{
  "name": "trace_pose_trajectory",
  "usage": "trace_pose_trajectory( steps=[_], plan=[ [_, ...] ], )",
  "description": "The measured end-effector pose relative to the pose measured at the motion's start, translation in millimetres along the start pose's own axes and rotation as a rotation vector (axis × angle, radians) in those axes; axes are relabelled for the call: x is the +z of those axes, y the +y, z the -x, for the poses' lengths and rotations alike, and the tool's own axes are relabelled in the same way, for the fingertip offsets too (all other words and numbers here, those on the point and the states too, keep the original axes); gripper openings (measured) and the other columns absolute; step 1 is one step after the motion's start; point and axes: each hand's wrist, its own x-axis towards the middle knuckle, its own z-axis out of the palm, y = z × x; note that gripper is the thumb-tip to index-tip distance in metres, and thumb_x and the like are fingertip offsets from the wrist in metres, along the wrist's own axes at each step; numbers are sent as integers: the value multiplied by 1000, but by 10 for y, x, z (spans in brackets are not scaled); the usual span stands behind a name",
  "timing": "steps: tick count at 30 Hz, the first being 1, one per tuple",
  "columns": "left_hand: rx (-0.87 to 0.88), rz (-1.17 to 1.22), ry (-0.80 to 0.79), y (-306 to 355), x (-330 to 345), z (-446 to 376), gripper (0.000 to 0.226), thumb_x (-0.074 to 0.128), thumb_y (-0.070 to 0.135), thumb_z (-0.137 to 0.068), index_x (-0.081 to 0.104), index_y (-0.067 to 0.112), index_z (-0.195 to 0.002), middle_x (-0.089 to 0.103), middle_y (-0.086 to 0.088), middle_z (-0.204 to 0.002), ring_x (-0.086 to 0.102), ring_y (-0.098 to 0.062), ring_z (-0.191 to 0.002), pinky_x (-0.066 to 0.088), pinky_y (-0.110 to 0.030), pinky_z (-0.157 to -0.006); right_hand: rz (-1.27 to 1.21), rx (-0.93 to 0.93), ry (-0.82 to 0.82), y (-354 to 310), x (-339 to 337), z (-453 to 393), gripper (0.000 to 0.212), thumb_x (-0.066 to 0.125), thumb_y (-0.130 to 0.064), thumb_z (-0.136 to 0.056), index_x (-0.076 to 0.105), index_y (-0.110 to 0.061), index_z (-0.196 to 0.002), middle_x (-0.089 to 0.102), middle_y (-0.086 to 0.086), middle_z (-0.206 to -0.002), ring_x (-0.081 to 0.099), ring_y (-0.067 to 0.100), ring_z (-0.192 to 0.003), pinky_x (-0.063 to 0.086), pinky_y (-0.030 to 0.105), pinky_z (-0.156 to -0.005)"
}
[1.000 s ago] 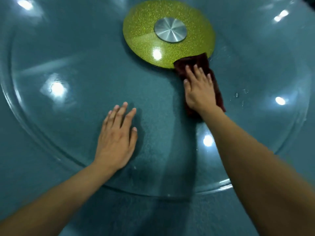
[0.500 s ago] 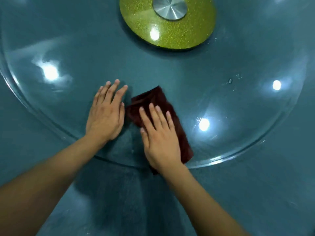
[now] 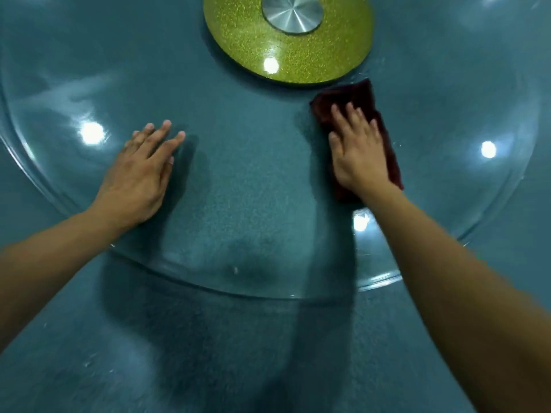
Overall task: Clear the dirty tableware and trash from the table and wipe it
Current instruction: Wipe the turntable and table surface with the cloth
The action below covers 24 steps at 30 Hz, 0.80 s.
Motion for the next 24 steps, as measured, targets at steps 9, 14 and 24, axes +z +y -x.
trace_pose_trajectory(
  steps=[9, 14, 24],
  plan=[
    [-197, -127, 28, -116, -67, -109, 52, 48, 3, -99, 47, 18, -149, 40, -30, -152, 43, -54, -132, 37, -62, -107, -32, -68, 44, -752, 184, 623, 55, 29, -38, -104, 31, -22, -157, 27, 10, -164, 21, 25, -152, 10, 45, -125],
    [-361, -112, -18, -89, -114, -211, 47, 40, 22, -106, 39, 18, -153, 31, -28, -157, 34, -54, -138, 31, -61, -112, -120, -411, -119, -1754, 382, 1884, 55, 36, -35, -105, 26, -24, -158, 21, 5, -166, 13, 21, -154, 8, 45, -125],
    [-311, 86, 76, 573, 106, 125, 54, 32, 31, -101, 42, 14, -151, 38, -20, -157, 36, -43, -143, 30, -58, -117, -75, -287, -18, -941, 297, 1089, 54, 36, -36, -103, 32, -26, -156, 28, 4, -163, 22, 20, -152, 10, 42, -125]
  ],
)
